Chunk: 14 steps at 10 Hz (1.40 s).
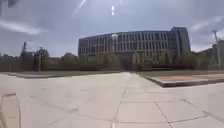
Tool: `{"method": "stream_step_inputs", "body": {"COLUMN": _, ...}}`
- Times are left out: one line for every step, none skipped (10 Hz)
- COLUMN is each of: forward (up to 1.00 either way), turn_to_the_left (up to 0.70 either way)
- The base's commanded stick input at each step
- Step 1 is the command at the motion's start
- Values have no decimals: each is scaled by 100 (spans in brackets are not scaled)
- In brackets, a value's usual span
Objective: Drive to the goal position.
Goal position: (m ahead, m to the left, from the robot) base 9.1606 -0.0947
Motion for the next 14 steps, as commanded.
{"method": "stream_step_inputs", "body": {"forward": 100, "turn_to_the_left": -37}}
{"method": "stream_step_inputs", "body": {"forward": 100, "turn_to_the_left": -14}}
{"method": "stream_step_inputs", "body": {"forward": 100, "turn_to_the_left": -4}}
{"method": "stream_step_inputs", "body": {"forward": 100, "turn_to_the_left": 0}}
{"method": "stream_step_inputs", "body": {"forward": 100, "turn_to_the_left": 0}}
{"method": "stream_step_inputs", "body": {"forward": 100, "turn_to_the_left": 0}}
{"method": "stream_step_inputs", "body": {"forward": 100, "turn_to_the_left": 0}}
{"method": "stream_step_inputs", "body": {"forward": 100, "turn_to_the_left": 0}}
{"method": "stream_step_inputs", "body": {"forward": 100, "turn_to_the_left": 0}}
{"method": "stream_step_inputs", "body": {"forward": 100, "turn_to_the_left": 0}}
{"method": "stream_step_inputs", "body": {"forward": 100, "turn_to_the_left": 0}}
{"method": "stream_step_inputs", "body": {"forward": 100, "turn_to_the_left": 0}}
{"method": "stream_step_inputs", "body": {"forward": 100, "turn_to_the_left": 0}}
{"method": "stream_step_inputs", "body": {"forward": 100, "turn_to_the_left": -2}}
